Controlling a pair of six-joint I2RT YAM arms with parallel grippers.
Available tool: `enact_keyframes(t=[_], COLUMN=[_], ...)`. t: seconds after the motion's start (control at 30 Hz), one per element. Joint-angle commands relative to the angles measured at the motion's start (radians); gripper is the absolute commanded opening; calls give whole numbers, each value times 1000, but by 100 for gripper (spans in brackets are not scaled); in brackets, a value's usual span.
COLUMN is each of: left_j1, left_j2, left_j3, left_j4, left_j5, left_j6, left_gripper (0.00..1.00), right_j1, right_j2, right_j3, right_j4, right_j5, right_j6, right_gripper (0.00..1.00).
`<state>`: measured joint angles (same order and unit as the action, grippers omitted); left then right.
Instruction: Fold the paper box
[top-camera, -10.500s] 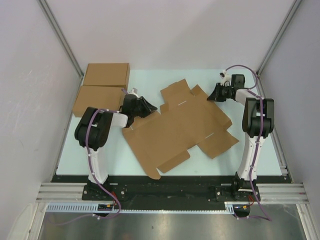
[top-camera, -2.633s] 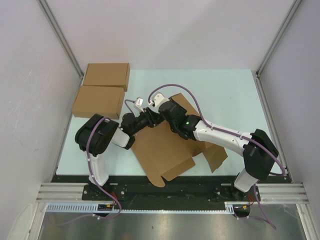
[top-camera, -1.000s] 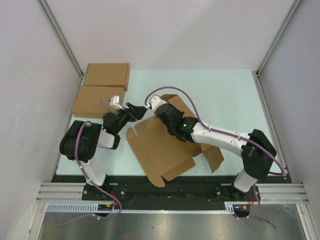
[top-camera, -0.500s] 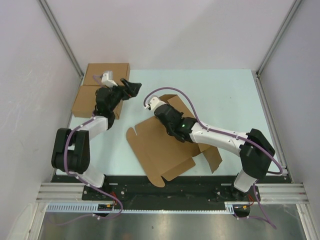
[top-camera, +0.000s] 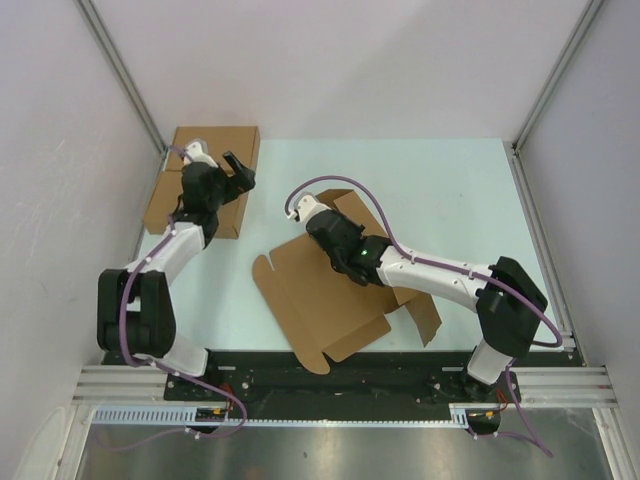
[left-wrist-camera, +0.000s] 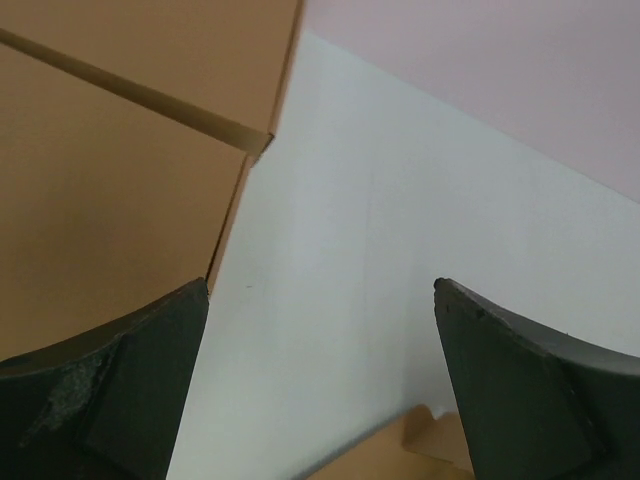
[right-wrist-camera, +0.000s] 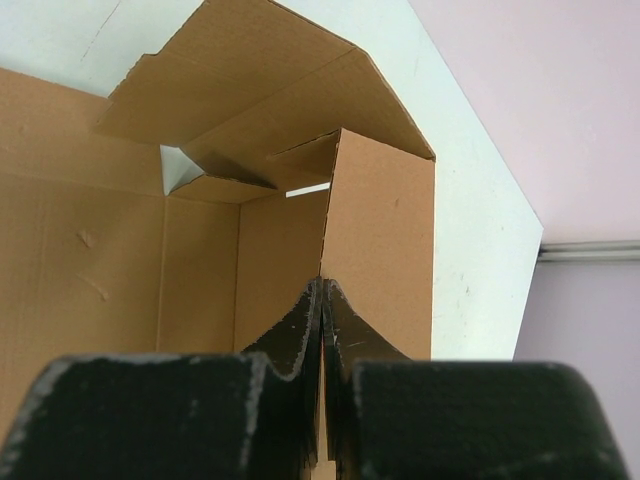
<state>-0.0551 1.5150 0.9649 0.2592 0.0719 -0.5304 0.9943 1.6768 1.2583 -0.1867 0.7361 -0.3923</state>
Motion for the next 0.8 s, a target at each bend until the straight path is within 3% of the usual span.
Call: enact_keyframes(t=[0.0,0.07,0.13,0.2,0.23,0.37,0.43,0.47,0.5,0.53,0.6,0.63,0.7,0.77], left_j1=[-127,-166,-166,-172,-167,-74,-46,-39,-28,-5,12,11,0,1], left_j2=[2,106,108,62,30,-50,-61,-91,-111,-134,-136,-119,-63,-24], left_j3=[196,390,422,367,332,270,223,183,125,9,-35,9,69,127], left_j4=[-256,-510,-505,-448,-354,-301,-262,-194,-20,62,168,137,31,-10], left_j5=[-461,-707,-678,-735,-697,-390,-336,-293,-179,-117,-26,-9,32,185], left_j6=[92,3,23,-20,-25,-29,-22,-2,1,-35,-54,-21,4,12], left_gripper=[100,100,100,100,100,100,100,100,100,100,96,88,86,98], right_j1=[-2,-2,0,0,-2,0,-2,-2,0,0,0,0,0,1], right_j2=[31,37,37,35,34,32,37,35,35,37,34,32,32,32], right_j3=[9,9,7,6,7,4,6,4,4,4,4,4,4,4], right_j4=[-45,-39,-40,-48,-49,-42,-43,-43,-45,-45,-46,-48,-48,-45], right_j5=[-23,-21,-21,-23,-24,-30,-32,-33,-32,-30,-29,-27,-30,-30], right_j6=[32,33,35,38,40,38,40,40,43,43,41,40,41,38], right_gripper=[0,0,0,0,0,0,0,0,0,0,0,0,0,0])
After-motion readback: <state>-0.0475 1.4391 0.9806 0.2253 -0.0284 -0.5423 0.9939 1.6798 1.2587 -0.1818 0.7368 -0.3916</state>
